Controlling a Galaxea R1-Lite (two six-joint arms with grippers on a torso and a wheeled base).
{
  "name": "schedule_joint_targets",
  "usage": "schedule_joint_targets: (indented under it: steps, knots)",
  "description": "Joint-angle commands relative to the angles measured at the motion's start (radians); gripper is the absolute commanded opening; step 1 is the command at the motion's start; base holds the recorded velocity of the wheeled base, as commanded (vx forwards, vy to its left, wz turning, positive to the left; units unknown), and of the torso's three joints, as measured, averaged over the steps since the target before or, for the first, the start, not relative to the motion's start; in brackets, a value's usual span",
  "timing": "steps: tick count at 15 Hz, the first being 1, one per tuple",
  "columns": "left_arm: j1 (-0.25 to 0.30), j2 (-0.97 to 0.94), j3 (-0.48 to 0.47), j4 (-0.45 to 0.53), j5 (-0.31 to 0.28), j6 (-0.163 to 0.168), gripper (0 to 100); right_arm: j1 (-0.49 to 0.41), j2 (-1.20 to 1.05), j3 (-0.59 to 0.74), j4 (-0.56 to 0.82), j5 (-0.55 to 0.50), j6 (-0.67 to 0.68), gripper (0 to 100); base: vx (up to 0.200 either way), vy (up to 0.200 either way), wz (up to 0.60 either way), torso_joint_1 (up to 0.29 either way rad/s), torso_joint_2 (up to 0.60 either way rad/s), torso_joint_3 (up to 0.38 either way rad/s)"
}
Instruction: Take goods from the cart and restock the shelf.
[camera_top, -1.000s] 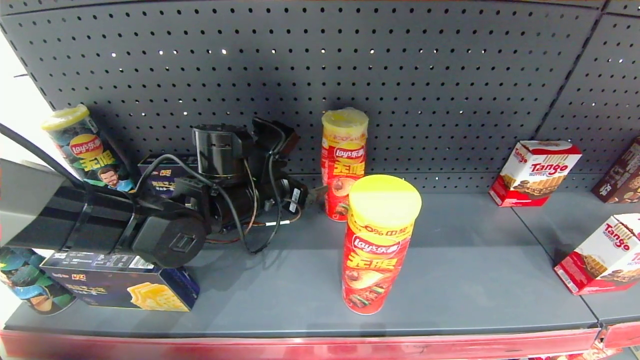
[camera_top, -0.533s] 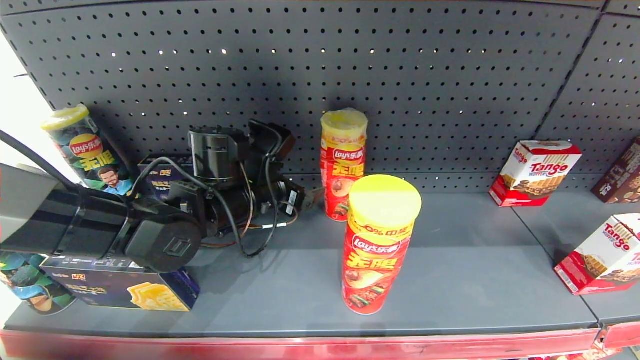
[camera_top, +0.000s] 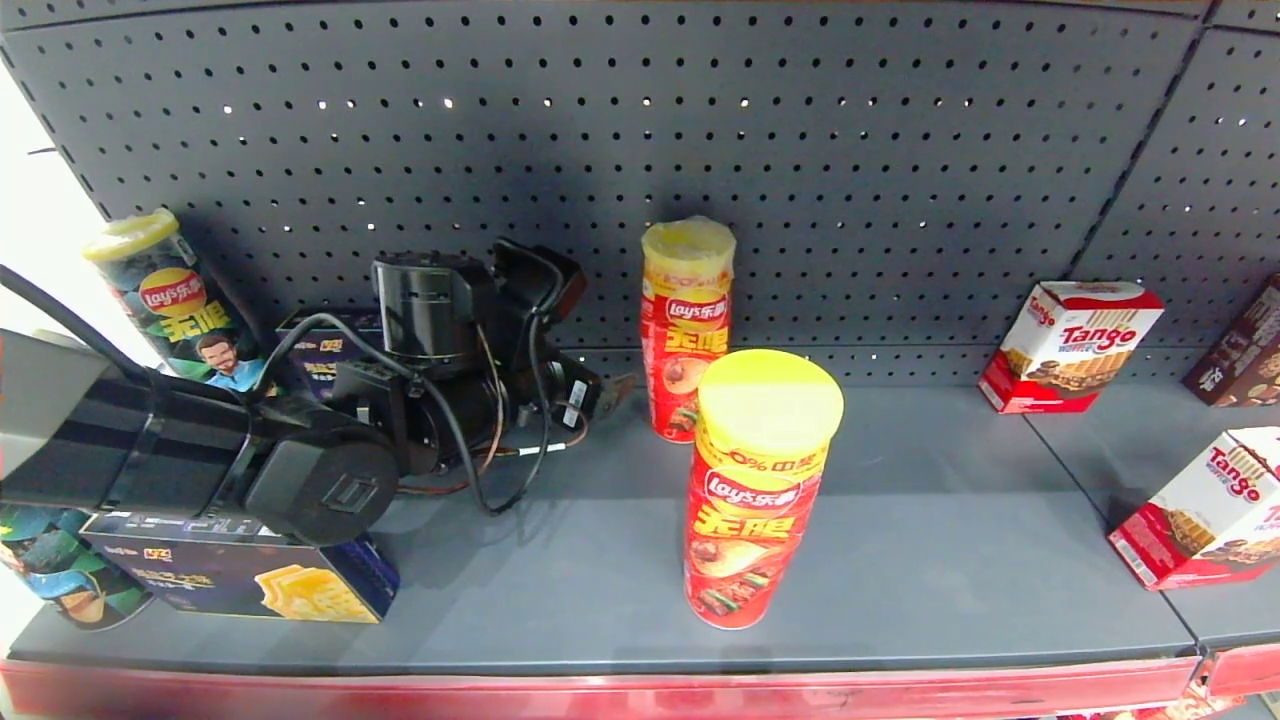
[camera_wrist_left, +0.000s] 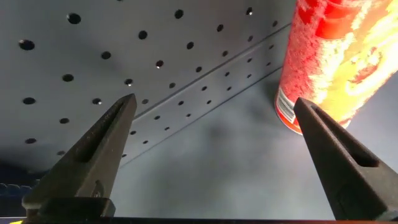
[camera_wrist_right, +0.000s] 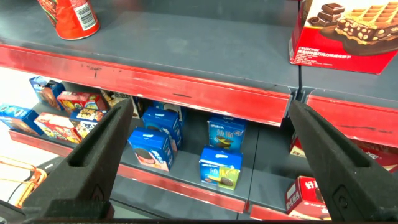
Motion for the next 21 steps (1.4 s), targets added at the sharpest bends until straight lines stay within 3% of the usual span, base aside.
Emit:
schedule_joint_targets:
  steps: [1, 14, 21]
  knots:
    - [0.000, 0.013, -0.009, 0.000, 0.006, -0.001, 100, 0.001, 0.001, 0.000, 0.000, 0.000, 0.000, 100, 0.000, 0.000, 0.00, 0.000, 0.00, 0.000]
    - [-0.032, 0.064, -0.055, 0.001, 0.009, -0.001, 100, 0.001, 0.001, 0.000, 0.000, 0.000, 0.000, 100, 0.000, 0.000, 0.00, 0.000, 0.00, 0.000]
    - [-0.035, -0.050, 0.002, 0.004, 0.008, 0.012, 100, 0.001, 0.001, 0.000, -0.001, 0.000, 0.000, 100, 0.000, 0.000, 0.00, 0.000, 0.00, 0.000]
